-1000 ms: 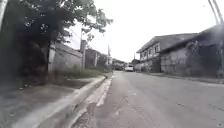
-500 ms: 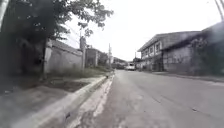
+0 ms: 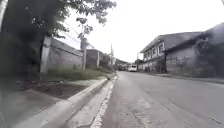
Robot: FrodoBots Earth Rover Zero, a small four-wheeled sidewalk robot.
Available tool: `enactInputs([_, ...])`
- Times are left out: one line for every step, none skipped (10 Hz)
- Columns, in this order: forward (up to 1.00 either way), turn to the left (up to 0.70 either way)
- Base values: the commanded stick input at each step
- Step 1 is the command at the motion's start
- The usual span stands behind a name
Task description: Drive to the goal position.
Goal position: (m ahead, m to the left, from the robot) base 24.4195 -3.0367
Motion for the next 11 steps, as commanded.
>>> enactInputs([0.70,-0.34])
enactInputs([0.70,-0.34])
enactInputs([0.70,-0.34])
enactInputs([0.70,-0.33])
enactInputs([0.70,-0.19])
enactInputs([0.70,-0.10])
enactInputs([0.70,-0.01])
enactInputs([0.70,0.00])
enactInputs([0.70,0.00])
enactInputs([0.70,0.00])
enactInputs([0.70,0.00])
